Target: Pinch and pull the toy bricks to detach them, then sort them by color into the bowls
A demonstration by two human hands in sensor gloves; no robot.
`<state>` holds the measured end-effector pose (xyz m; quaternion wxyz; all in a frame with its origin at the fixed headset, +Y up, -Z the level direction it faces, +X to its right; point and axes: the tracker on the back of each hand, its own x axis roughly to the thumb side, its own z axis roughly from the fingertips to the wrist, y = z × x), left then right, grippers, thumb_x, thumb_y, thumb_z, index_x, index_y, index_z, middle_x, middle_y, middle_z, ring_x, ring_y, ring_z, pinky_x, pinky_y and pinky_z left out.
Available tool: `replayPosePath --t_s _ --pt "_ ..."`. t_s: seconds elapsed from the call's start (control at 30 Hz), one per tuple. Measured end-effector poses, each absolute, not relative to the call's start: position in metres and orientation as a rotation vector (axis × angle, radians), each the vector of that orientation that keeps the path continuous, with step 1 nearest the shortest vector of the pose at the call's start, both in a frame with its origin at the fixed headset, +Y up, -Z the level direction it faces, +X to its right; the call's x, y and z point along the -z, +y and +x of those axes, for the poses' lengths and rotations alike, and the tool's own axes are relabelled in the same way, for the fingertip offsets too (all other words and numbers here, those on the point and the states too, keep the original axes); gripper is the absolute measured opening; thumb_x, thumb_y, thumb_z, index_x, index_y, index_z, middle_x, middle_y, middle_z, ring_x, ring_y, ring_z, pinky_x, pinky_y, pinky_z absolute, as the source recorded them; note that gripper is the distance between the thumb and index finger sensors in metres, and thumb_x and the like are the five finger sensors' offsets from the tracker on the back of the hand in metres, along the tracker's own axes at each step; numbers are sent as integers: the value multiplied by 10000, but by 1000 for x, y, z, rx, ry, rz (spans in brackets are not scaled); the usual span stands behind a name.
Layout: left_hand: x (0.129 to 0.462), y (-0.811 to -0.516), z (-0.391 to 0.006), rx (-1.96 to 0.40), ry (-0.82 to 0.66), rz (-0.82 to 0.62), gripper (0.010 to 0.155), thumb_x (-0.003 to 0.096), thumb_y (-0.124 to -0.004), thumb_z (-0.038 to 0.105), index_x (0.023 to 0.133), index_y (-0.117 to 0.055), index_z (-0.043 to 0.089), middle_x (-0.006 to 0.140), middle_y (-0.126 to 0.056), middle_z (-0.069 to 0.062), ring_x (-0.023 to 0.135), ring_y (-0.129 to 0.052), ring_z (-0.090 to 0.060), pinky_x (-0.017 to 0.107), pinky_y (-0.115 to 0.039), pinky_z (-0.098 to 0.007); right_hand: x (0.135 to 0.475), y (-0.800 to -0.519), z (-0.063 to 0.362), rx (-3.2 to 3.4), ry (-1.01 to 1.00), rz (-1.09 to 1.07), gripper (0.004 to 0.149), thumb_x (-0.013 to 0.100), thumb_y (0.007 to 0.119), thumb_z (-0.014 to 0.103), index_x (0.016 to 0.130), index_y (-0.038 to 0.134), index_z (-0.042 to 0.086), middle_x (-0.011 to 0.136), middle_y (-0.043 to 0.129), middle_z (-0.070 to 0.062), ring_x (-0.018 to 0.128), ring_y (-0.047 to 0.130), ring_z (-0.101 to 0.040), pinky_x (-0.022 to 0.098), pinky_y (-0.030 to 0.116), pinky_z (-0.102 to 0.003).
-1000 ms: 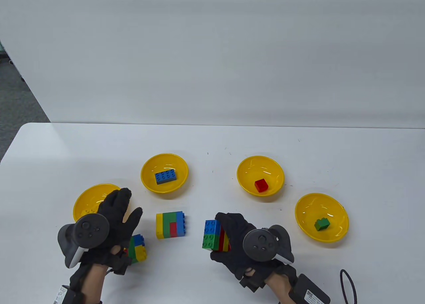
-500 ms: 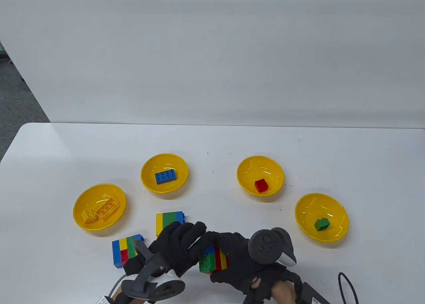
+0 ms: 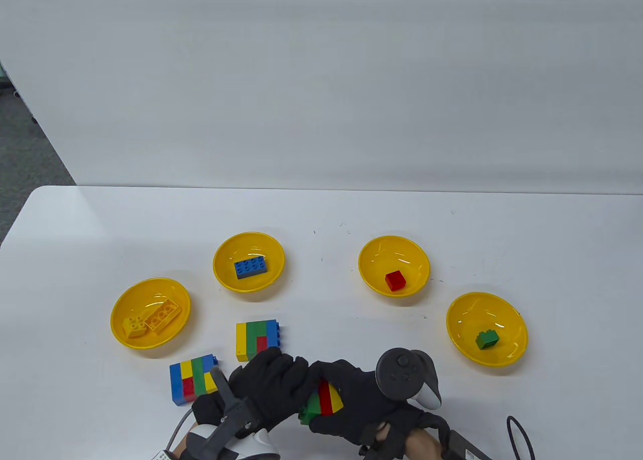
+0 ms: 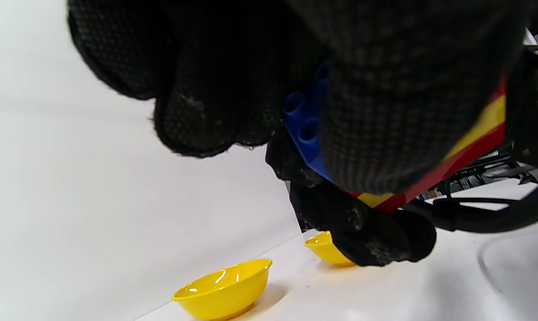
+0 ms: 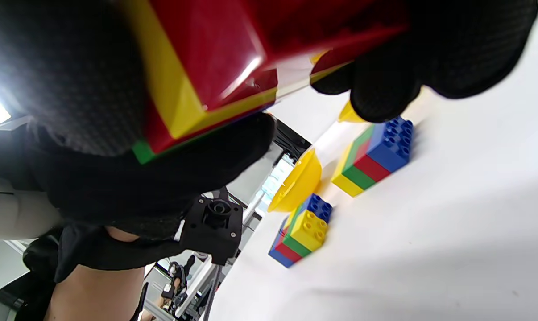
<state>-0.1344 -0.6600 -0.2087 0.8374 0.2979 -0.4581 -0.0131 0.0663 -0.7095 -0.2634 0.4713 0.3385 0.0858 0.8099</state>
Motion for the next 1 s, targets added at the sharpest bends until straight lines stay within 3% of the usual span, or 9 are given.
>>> replayPosePath --t_s 0.3,0.4,0.47,0.53,0.57,0.73,0.87,1.0 --pt "212 -665 -133 5 -987 592 665 194 -1168 510 745 -933 222 655 -1047 -102 452 -1109 -297 453 -905 -562 264 -712 65 -1951 189 901 931 246 1012 501 907 726 -89 836 799 -338 624 931 -555 352 864 -666" --pt "216 -665 -131 -71 -999 531 660 184 -1166 521 727 -944 220 640 -1052 -100 436 -1115 -292 441 -916 -557 272 -715 68 -1875 331 938 927 245 1018 493 906 736 -93 836 808 -344 623 936 -559 346 866 -671" --pt "214 -668 -129 -93 -1000 485 658 217 -1155 476 768 -915 208 691 -1025 -133 482 -1090 -324 469 -882 -584 276 -718 73 -1850 369 922 926 250 1015 502 905 739 -92 832 815 -339 613 944 -553 336 870 -664" --pt "214 -671 -129 -71 -1016 507 692 275 -1107 465 877 -872 220 797 -980 -128 577 -1063 -334 518 -856 -589 279 -718 77 -1821 409 913 926 251 1019 503 901 741 -95 827 816 -344 606 943 -555 334 868 -661" --pt "213 -672 -127 -104 -1015 499 753 259 -1122 463 909 -851 194 815 -966 -148 587 -1053 -354 519 -845 -603 279 -717 78 -1811 403 921 932 252 1016 510 899 738 -100 824 818 -342 603 947 -549 332 872 -655" --pt "210 -667 -123 -78 -1024 494 695 233 -1174 440 810 -930 140 667 -1042 -169 446 -1119 -322 434 -916 -569 279 -720 74 -1811 443 962 939 255 1014 509 900 737 -115 825 818 -344 599 945 -551 327 863 -656" --pt "219 -662 -131 -39 -982 360 683 242 -1181 415 820 -938 146 702 -1065 -161 480 -1147 -326 446 -938 -559 280 -719 78 -1807 534 1036 934 247 1035 491 908 743 -101 840 819 -334 616 933 -553 349 853 -660" --pt "229 -660 -142 -99 -858 380 686 301 -1125 388 884 -876 127 768 -1009 -185 539 -1104 -348 487 -892 -585 280 -708 81 -1805 431 991 930 273 1008 499 931 698 -81 864 773 -325 647 897 -548 384 826 -659"
